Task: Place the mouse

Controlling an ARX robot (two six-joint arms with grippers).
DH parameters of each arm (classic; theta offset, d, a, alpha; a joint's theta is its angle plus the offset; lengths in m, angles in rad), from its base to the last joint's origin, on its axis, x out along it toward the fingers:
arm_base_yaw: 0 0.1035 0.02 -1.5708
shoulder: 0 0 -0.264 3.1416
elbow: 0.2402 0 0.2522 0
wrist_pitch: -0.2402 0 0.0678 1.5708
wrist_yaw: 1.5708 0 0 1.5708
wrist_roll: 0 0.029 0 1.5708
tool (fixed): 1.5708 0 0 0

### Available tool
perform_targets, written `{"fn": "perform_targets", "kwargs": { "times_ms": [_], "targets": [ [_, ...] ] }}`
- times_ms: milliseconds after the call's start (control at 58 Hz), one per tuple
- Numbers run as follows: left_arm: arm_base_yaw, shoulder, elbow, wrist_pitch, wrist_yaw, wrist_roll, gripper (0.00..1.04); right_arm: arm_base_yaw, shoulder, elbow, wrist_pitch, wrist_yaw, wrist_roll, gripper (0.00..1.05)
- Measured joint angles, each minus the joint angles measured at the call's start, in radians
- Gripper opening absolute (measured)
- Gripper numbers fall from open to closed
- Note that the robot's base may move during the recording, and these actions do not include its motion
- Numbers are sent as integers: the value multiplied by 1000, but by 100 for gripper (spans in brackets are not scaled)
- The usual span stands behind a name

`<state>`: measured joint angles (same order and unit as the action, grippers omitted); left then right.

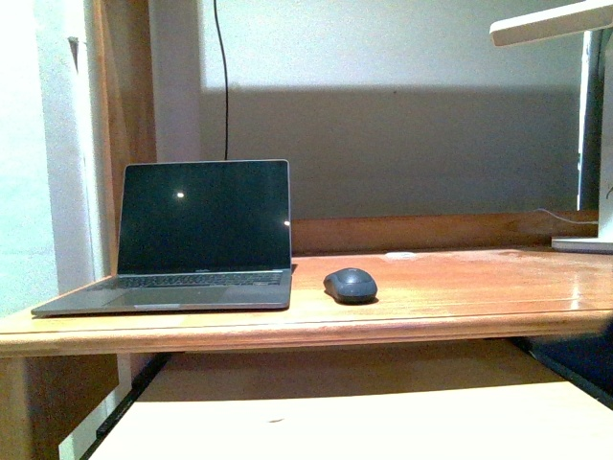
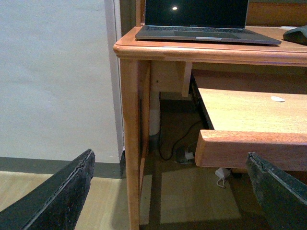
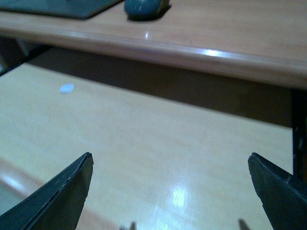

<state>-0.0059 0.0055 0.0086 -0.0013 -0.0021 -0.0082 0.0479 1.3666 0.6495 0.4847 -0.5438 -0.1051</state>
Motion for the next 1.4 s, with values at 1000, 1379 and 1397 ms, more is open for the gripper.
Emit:
{"fn": "perform_targets", "kwargs": {
  "times_ms": [1000,1379,1397],
  "targets": [
    [0,0,0,0,0,0,97,62,301,-148,174,-145,-264,97],
    [0,0,0,0,0,0,97,260,462,175,179,200,-123,97],
    [0,0,0,0,0,0,97,267,469,190,174,213,-123,97]
  ]
}}
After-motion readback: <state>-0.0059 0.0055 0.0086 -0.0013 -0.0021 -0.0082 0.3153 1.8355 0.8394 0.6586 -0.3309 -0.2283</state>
